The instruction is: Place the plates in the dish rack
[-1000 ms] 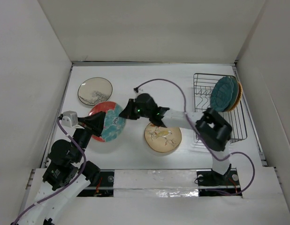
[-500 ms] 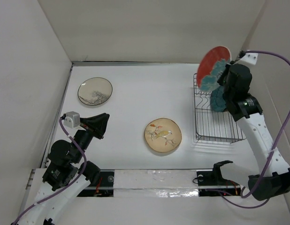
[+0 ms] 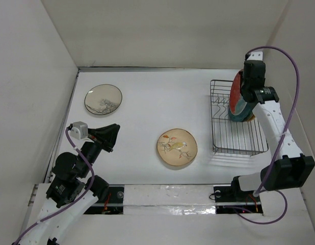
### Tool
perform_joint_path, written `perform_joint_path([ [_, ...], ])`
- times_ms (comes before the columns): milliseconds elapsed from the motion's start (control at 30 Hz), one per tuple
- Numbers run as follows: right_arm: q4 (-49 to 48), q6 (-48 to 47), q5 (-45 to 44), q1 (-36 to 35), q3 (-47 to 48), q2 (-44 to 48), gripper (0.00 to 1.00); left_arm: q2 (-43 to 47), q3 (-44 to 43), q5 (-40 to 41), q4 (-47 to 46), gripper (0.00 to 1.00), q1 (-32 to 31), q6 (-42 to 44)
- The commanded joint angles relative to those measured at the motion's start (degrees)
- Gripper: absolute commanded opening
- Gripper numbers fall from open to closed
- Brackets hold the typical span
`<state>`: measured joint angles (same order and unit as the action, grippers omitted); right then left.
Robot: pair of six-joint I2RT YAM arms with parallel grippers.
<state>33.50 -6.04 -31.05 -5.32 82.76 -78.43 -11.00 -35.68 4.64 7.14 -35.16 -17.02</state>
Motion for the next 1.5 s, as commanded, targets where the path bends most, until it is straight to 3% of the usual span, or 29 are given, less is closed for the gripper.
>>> perform_joint_path([
  [0, -10.55, -3.10, -2.51, -0.04, 2.24, 2.06, 0.00, 0.46, -1.41, -0.78, -2.04, 0.15, 0.09, 0.58],
  [133, -12.84, -2.93, -4.55, 0.57, -1.46, 2.14, 0.00, -0.16, -1.50, -1.04, -1.95, 0.15, 0.09, 0.58],
  [400, -13.54, -3.36, -4.63, 1.10, 1.35, 2.58, 0.00, -0.68, -1.50, -1.22, -2.04, 0.15, 0.09, 0.67],
  [867, -18.11, -4.24, -7.44, 1.63, -2.86, 1.88, 0.00, -1.74, -1.50, -1.48, -1.95, 0.15, 0.09, 0.67],
  [1267, -18.82, 2.95, 0.81, 1.63, -10.68, 0.56, 0.00, -3.05, -1.50, -1.74, -1.78, 0.17, 0.09, 0.58],
  [1433, -20.05, 9.46, 2.13, 1.63, -15.43, 0.65, 0.16, -6.30, -1.76, -2.18, -0.90, 0.18, 0.09, 0.40],
  [1467, -19.79, 12.08, 1.87, 1.63, -15.79, 0.74, 0.29, -6.74, -1.76, -2.36, -0.90, 0.18, 0.09, 0.40],
])
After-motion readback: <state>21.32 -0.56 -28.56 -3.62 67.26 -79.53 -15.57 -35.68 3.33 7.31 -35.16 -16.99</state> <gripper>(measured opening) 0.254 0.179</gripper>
